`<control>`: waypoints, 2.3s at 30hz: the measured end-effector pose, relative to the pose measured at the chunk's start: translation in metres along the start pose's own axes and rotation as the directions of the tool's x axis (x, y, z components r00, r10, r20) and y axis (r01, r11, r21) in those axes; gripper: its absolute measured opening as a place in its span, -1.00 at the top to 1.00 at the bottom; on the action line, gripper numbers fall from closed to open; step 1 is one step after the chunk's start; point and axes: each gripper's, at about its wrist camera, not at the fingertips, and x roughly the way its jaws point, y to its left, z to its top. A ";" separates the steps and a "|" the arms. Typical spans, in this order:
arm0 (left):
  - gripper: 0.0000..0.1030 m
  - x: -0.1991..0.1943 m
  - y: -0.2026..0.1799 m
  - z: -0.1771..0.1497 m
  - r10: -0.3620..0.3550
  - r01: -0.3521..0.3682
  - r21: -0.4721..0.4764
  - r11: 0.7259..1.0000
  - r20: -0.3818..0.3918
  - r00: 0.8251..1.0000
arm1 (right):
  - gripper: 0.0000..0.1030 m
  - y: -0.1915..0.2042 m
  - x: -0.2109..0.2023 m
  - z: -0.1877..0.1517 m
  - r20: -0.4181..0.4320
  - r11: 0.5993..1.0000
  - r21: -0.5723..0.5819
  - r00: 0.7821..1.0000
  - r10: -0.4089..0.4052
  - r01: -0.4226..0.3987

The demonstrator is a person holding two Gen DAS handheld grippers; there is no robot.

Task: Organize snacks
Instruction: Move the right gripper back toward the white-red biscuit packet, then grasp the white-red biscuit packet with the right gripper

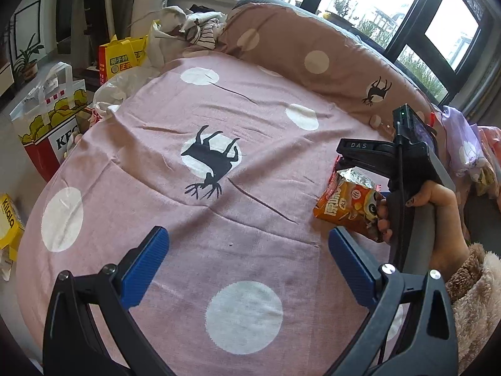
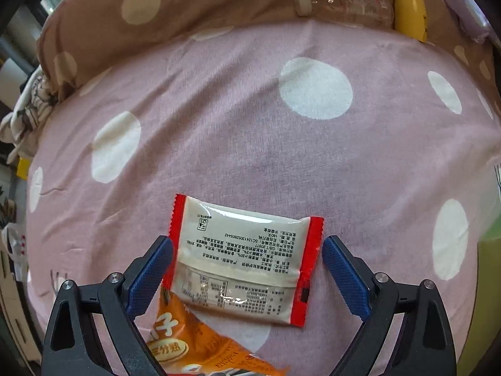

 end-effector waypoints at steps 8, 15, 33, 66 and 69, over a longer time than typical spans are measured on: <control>-0.98 0.002 -0.002 -0.004 0.024 -0.024 0.010 1.000 -0.015 1.000 | -0.46 0.013 -0.012 -0.025 0.018 0.991 -0.136 1.000 -0.011 0.013; -0.98 0.003 -0.010 -0.009 0.027 -0.026 0.042 0.999 -0.020 0.999 | -0.03 -0.011 -0.034 -0.054 -0.016 0.983 -0.159 0.996 0.092 -0.093; -0.98 0.003 -0.022 -0.017 0.013 -0.010 0.075 0.997 -0.045 0.999 | 0.62 -0.078 -0.101 -0.136 -0.047 0.929 -0.133 0.938 0.343 -0.347; 0.27 0.046 -0.120 -0.079 -0.224 0.282 0.198 0.939 -0.271 0.936 | 0.07 -0.104 -0.048 -0.134 -0.024 0.874 -0.035 0.875 0.484 -0.485; 0.29 0.038 -0.123 -0.079 -0.233 0.289 0.211 0.934 -0.255 0.938 | 0.07 -0.105 -0.054 -0.141 -0.029 0.881 -0.041 0.882 0.471 -0.472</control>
